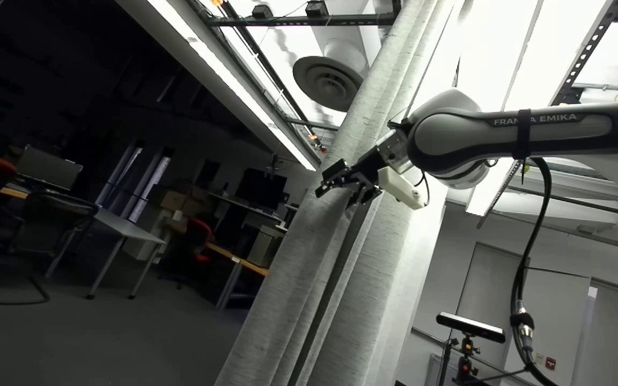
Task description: Draw the curtain closed
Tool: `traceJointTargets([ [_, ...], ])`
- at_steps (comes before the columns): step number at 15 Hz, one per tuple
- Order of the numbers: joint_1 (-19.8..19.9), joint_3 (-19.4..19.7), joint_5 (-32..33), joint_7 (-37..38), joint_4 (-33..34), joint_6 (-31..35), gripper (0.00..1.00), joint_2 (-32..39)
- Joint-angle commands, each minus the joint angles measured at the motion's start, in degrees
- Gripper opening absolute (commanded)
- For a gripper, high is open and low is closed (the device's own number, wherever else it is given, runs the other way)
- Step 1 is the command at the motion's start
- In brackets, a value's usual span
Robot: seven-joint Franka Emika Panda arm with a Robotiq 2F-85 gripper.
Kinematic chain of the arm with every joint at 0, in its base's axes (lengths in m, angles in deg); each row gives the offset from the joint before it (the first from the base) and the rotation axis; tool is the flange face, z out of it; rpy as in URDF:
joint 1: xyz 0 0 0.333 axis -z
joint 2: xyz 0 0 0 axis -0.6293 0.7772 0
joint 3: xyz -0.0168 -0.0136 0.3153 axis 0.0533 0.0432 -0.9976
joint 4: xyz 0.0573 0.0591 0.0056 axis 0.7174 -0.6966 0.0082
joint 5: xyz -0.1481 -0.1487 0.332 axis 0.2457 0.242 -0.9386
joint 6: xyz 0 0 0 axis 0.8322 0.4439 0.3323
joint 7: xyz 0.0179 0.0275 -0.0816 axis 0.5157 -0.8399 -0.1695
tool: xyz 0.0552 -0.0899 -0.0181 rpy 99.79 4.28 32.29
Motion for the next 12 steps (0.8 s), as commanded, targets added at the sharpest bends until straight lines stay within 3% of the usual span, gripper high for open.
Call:
traceJointTargets([
  [1, 0.47, -0.87, -0.5, 0.88, 2.17, 7.11, 0.96, 0.98],
  [8, 3.04, -2.25, 3.06, 7.18, 2.03, 19.97, 0.96, 2.26],
  [12, 6.64, -4.01, 7.16, 12.73, 2.28, 26.49, 0.95, 3.36],
])
